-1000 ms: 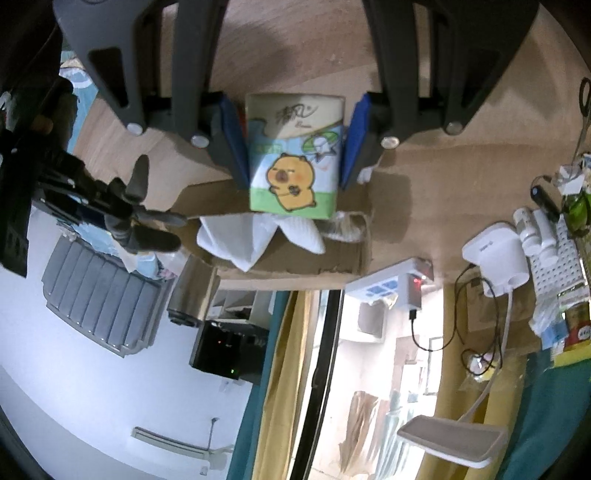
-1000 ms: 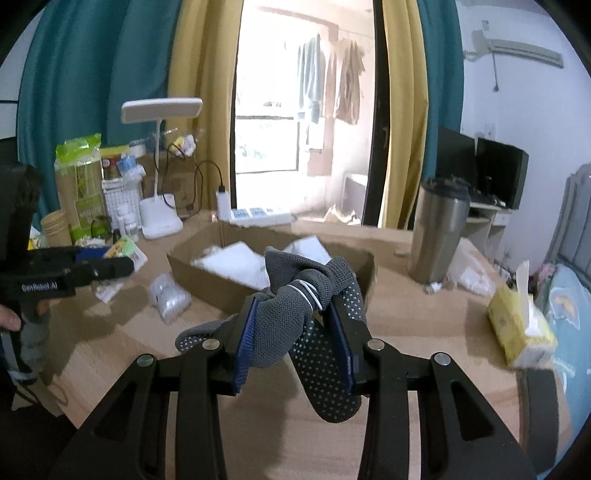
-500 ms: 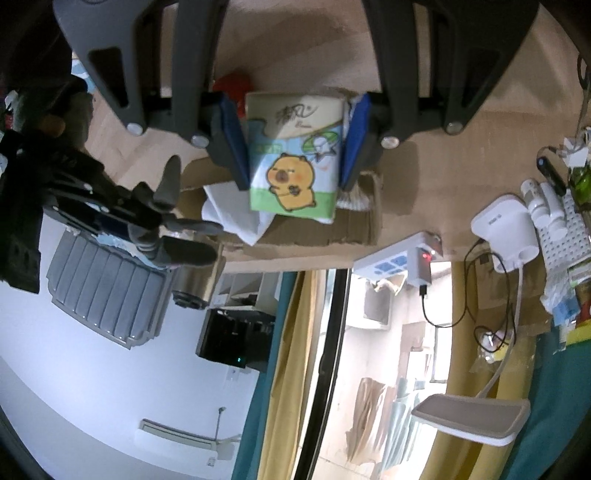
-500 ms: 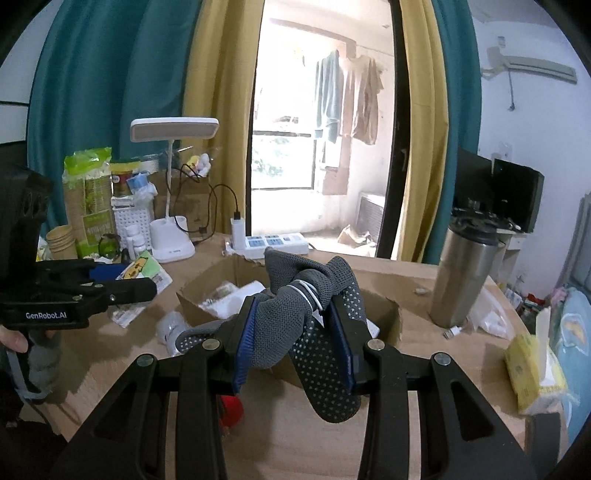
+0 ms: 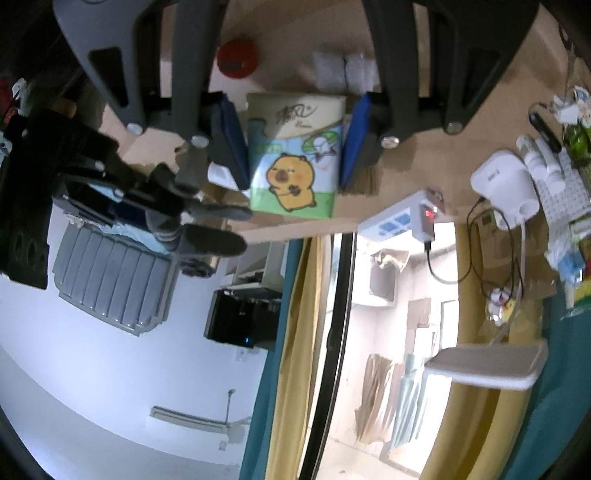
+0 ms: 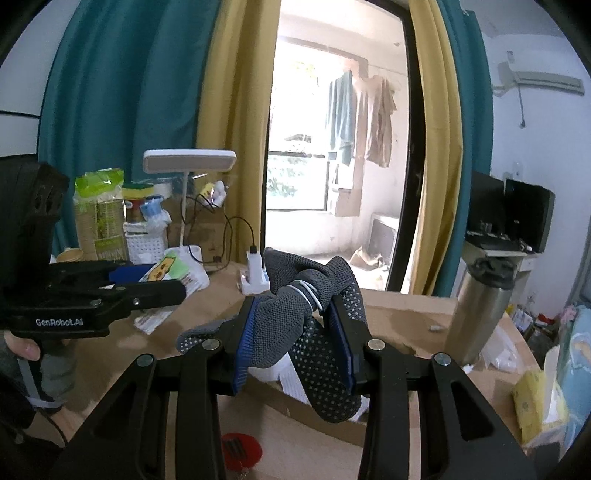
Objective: Organize soft objects
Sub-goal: 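Carry the socks and tissue pack into the cardboard box and release both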
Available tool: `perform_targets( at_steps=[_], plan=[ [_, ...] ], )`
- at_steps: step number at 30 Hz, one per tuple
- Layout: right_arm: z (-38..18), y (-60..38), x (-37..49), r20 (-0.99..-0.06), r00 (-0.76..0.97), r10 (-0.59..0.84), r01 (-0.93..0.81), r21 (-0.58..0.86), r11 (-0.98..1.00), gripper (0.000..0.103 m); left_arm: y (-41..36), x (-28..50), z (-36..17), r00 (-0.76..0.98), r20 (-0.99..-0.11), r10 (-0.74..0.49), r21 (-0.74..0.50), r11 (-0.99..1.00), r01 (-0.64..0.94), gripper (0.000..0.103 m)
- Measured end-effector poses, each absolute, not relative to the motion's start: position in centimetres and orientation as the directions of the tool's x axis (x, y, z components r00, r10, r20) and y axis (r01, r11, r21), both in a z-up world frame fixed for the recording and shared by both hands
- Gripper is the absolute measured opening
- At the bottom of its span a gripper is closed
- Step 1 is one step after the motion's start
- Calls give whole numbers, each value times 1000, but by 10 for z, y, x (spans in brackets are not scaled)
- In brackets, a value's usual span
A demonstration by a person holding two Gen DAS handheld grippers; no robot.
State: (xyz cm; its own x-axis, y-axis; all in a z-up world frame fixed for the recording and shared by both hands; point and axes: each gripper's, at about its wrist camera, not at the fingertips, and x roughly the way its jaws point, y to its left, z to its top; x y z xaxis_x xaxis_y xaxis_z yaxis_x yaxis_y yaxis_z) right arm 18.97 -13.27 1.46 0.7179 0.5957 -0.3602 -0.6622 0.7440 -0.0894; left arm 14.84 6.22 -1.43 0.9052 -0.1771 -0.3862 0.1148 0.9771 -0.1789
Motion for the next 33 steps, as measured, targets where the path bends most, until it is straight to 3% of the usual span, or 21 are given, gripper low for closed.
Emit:
perform_targets(
  at_steps=[12, 28, 33],
  plan=[
    [14, -125, 215, -349, 725, 593, -657, -96, 748, 41, 65, 176, -5, 913, -369, -174, -159, 980, 123, 49],
    [-28, -122, 256, -443, 703, 557, -625, -10, 781, 43, 68, 201, -25, 895, -411, -174, -179, 978, 108, 49],
    [-45, -117, 269, -499, 682, 534, -624, -18, 781, 56, 64, 210, -33, 885, -429, -178, -178, 978, 110, 49]
  ],
)
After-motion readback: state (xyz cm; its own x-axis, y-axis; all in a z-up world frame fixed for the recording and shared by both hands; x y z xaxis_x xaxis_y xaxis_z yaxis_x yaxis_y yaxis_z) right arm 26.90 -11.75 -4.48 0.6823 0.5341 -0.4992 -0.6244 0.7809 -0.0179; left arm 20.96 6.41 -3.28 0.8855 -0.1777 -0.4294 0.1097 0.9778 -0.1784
